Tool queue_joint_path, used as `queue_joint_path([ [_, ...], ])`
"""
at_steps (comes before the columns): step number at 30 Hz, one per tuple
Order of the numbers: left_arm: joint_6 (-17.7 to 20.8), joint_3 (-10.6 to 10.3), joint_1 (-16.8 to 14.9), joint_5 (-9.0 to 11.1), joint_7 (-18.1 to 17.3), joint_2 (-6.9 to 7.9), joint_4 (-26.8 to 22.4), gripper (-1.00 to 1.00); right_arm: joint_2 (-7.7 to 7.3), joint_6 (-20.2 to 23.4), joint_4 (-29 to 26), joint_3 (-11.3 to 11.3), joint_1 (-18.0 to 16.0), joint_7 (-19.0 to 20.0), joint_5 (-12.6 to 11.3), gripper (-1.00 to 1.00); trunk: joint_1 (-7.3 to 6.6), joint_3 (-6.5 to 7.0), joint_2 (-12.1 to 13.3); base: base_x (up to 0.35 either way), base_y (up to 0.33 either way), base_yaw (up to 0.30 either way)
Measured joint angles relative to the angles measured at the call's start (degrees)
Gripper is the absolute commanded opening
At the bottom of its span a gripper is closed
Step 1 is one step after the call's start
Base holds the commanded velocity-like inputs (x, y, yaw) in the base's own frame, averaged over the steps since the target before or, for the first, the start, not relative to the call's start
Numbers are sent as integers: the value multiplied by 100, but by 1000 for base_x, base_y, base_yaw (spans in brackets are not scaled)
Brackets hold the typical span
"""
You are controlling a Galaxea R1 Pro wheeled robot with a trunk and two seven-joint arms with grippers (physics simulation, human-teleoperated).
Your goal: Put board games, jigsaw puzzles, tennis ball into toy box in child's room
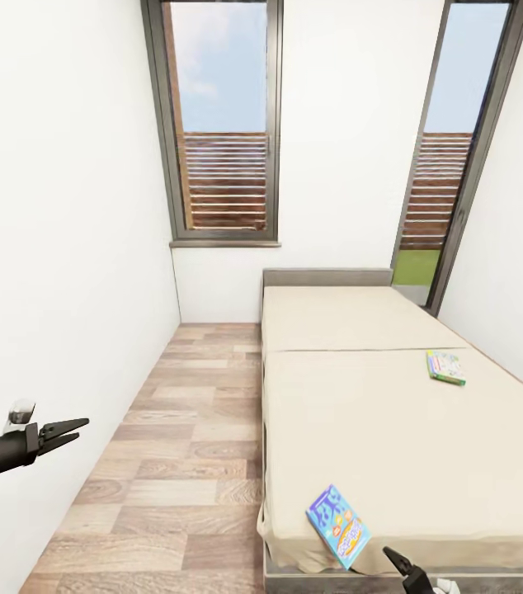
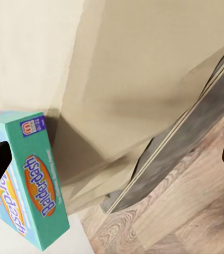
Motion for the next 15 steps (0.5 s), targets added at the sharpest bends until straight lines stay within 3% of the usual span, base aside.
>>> queue_joint_path([
  [7, 0, -1, 0, 1, 0, 0, 0, 100, 69, 26, -13, 107, 0, 19, 67, 100, 23, -18, -42, 0, 0, 0],
  [11, 0, -1, 0, 1, 0, 0, 0, 100, 103, 29, -21, 294, 0, 45, 95, 100, 23, -18, -42, 0, 0, 0],
  [15, 0, -2, 0, 1, 0, 0, 0, 100, 108, 35, -42, 644, 1, 81, 127, 100, 23, -18, -42, 0, 0, 0],
])
